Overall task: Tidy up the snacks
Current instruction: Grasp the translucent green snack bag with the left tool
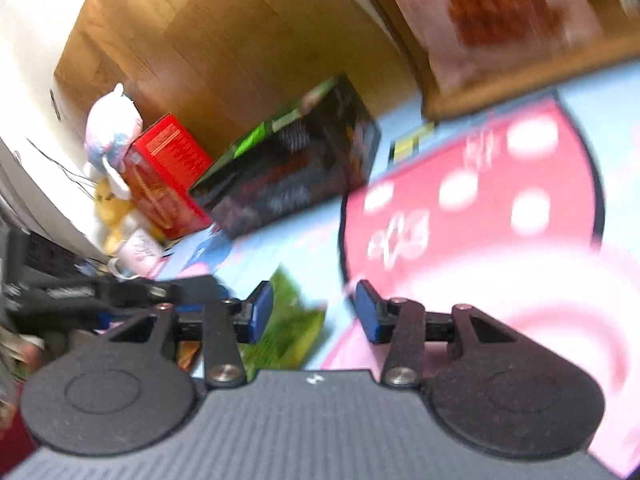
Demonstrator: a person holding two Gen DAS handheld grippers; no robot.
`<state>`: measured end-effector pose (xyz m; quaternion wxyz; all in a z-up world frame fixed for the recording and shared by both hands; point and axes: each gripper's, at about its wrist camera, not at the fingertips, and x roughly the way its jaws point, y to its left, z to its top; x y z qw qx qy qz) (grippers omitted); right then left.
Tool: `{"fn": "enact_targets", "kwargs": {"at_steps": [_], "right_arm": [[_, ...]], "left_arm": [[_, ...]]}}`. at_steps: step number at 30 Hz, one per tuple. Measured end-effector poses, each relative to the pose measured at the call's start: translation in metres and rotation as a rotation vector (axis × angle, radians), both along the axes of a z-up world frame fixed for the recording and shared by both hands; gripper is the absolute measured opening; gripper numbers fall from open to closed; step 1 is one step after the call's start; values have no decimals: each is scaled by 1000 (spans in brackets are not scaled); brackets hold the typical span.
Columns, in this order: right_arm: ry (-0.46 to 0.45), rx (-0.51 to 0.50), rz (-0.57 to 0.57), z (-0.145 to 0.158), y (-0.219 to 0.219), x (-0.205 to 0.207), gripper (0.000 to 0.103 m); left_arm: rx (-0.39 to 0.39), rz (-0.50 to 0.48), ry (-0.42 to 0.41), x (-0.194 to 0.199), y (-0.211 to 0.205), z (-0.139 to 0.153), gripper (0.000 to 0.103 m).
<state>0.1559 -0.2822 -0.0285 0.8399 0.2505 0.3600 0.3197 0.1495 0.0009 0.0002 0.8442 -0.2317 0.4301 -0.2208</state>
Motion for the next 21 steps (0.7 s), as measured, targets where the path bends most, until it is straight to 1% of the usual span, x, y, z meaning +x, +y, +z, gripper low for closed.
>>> {"fn": "enact_targets", "kwargs": {"at_steps": [2,3,4,5,6,7,9,11,13,14,16,19,21], "right_arm": [[10,13,9,2,7,-5,45],[30,28,18,1,10,-7,39],[57,48,35,0,14,-9,35],[52,47,36,-1,20,-15,33],[29,23,33,3,23,-20,32],[9,-6,34,6,28,-25,28],[28,5,44,7,31,-31,21],[32,12,42,7,32,-39,21],[28,18,31,8,29,-47,19],[34,37,33,8,26,-51,18],[57,87,44,8,21,-58,14],[84,142,76,7,15,-69,10],[95,171,119,9,17,-75,10]], "left_arm": [[12,6,-25,-7,-4,-1,35],[-9,5,-14,-10,-4,-2,34],[-35,6,3,-12,-3,-3,32],[-46,15,5,-13,-2,-4,32],[-53,14,4,-16,0,-5,32],[-56,19,4,-18,0,-7,32],[-55,23,3,-24,0,-8,34],[-55,20,1,-33,2,-7,34],[-79,-3,12,-42,5,-6,34],[-91,-14,17,-47,6,-5,34],[-87,-12,-10,-60,12,-1,39],[-96,7,-75,-83,29,10,50],[-104,27,-107,-96,43,14,61]]}}
